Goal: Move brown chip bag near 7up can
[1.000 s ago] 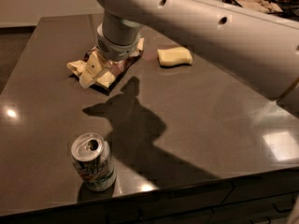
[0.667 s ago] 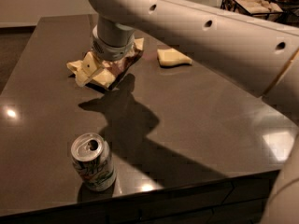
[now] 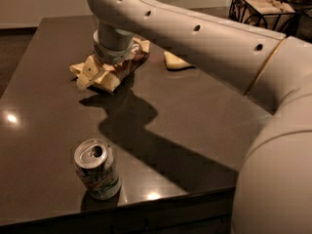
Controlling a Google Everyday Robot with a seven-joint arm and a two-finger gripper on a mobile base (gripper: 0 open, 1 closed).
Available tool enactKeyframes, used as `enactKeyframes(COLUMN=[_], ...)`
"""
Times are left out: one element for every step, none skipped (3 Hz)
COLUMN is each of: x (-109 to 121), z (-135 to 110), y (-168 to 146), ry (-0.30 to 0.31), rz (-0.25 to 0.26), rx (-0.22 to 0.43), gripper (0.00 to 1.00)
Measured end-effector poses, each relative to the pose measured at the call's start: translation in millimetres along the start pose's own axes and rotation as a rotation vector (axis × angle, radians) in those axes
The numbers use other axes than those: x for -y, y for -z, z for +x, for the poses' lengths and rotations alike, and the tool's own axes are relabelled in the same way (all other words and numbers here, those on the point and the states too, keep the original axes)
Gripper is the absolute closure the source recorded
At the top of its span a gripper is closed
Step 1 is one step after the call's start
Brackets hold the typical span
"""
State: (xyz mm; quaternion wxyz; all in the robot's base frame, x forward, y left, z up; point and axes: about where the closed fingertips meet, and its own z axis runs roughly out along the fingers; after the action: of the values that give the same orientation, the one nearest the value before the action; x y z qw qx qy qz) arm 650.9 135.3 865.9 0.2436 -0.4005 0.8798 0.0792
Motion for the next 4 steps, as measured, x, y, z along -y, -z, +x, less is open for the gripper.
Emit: enactKeyframes(x=[0.8, 5.6, 11.1, 9.3], z=[-3.5, -7.3, -9.5, -6.8], y=[-12.1, -15.3, -6.8, 22.2], ry=[0.035, 0.062, 0.094, 0.18], rz=[-0.025, -0.032, -0.041, -0.058], rx=[-0.01, -0.013, 0.0, 0.039], gripper=[0.21, 0.45, 0.68, 0.92])
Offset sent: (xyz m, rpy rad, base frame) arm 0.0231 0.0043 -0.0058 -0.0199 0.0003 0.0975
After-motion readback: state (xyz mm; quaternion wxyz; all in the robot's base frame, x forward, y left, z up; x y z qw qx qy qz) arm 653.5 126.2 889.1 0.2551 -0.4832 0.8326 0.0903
